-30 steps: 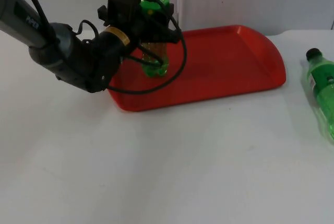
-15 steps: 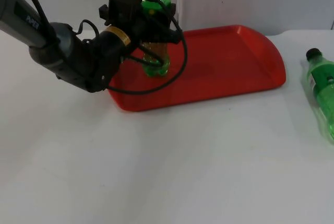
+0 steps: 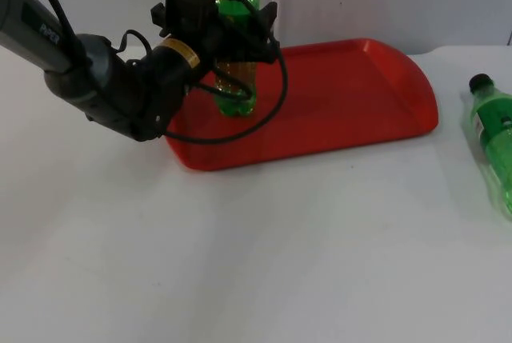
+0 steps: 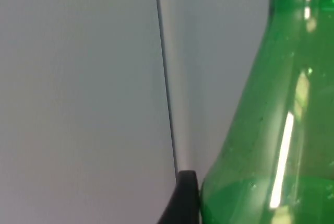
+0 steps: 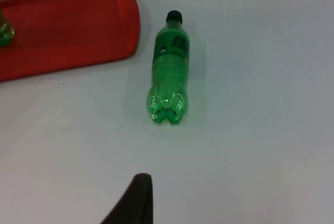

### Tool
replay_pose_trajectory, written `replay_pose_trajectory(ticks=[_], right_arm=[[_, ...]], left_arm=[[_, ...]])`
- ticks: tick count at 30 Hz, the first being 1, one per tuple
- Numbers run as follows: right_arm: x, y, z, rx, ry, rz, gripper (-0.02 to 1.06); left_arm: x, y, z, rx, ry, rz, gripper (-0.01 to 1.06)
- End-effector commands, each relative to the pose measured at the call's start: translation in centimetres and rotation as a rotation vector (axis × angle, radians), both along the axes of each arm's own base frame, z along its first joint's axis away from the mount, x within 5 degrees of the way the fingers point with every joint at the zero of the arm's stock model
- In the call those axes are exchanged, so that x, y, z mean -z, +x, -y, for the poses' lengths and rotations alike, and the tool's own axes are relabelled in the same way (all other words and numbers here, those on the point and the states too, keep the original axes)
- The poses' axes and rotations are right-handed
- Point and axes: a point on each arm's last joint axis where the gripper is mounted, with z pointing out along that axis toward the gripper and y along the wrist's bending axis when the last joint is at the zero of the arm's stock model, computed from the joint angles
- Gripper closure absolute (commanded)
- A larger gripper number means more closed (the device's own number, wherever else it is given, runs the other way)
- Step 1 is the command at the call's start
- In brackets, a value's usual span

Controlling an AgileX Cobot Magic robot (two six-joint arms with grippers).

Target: Place the bottle upright on the tray.

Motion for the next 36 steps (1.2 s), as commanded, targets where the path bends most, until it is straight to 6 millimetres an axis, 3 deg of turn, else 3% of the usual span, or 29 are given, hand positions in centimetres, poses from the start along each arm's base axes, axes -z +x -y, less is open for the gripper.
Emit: replay_pose_trajectory(ticks=[1,3,5,6,8,23,36], right_arm=[[0.0,0.0,0.0,0.003,0.0,0.01,-0.01],[0.0,0.0,0.0,0.003,0.0,0.01,-0.01],[0.0,0.0,0.0,0.003,0.0,0.01,-0.01],[0.0,0.0,0.0,0.003,0.0,0.01,-0.01],[0.0,0.0,0.0,0.003,0.0,0.01,-0.01],[0.0,0.0,0.0,0.003,0.0,0.01,-0.01],[0.0,0.0,0.0,0.003,0.0,0.01,-0.01]], left_arm=[[-0.5,0.0,0.2,0.015,-0.011,0.026,0.31],[-0.5,-0.1,0.4,0.037,0.004,0.031,0.27],[-0.5,-0.1,0.4,0.04,0.007,0.03,0.12],[-0.5,-0.1,0.4,0.04,0.007,0.03,0.12],[-0.5,-0.1,0.4,0.039,0.007,0.028,0.0],[0.2,-0.1,-0.5,-0.053,-0.039,-0.031,0.0],[2.6,-3.4,-1.5,-0.037,-0.044,-0.046,0.0]])
